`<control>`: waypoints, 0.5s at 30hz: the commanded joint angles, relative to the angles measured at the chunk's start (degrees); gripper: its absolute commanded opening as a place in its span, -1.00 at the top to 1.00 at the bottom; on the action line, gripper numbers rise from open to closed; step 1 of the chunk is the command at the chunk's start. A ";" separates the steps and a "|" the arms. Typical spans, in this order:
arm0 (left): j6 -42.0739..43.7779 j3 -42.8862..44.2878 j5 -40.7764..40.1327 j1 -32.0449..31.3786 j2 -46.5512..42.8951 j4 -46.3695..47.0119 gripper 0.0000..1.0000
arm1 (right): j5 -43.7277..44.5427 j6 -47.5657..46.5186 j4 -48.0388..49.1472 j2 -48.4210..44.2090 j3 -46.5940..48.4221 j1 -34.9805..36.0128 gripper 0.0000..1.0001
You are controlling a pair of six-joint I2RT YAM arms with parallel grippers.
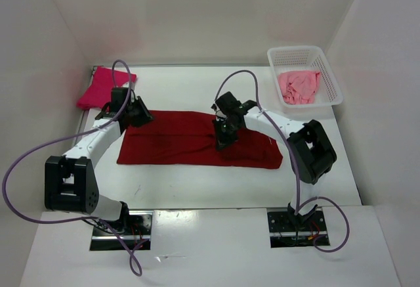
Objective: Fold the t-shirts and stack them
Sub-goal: Fold the other side of the tshirt into a rectangle
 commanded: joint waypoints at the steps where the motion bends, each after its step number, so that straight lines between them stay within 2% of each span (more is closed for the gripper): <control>1: 1.95 2.37 0.12 0.66 -0.17 0.25 0.41 | -7.73 -0.08 -0.21 0.34 0.21 -0.80 0.84; 3: 1.95 2.98 0.12 1.88 0.36 -0.27 0.41 | -10.70 0.62 0.85 0.34 -0.32 -0.81 0.84; 4: 2.56 3.68 0.12 1.89 0.36 -0.28 0.41 | -10.72 1.93 0.86 0.34 -0.32 -1.59 0.76; 5: 2.57 3.69 0.12 1.89 0.36 -0.28 0.41 | -9.07 2.64 0.86 0.34 0.46 -2.38 0.59; 6: 3.18 3.69 0.12 1.89 0.36 -0.80 0.41 | -5.83 2.64 0.86 0.34 0.47 -2.39 0.14; 8: 3.18 3.69 0.12 1.89 0.36 -0.80 0.41 | -2.22 2.64 -0.02 -0.27 1.00 -3.17 -0.09; 10: 3.70 3.08 0.12 1.89 0.89 -0.80 0.41 | -0.53 2.64 0.59 -3.59 -0.05 -5.10 -0.12; 13: 3.71 3.07 0.64 1.89 2.12 0.33 0.41 | 0.26 3.79 2.78 -9.30 -3.29 -14.83 -0.09; 14: 3.71 3.07 0.64 1.89 2.81 0.34 0.41 | 0.26 3.79 3.40 -10.29 -3.83 -17.31 0.01; 15: 3.71 3.07 1.17 1.89 3.69 1.12 0.41 | 0.26 3.79 4.02 -11.08 -3.83 -19.68 0.38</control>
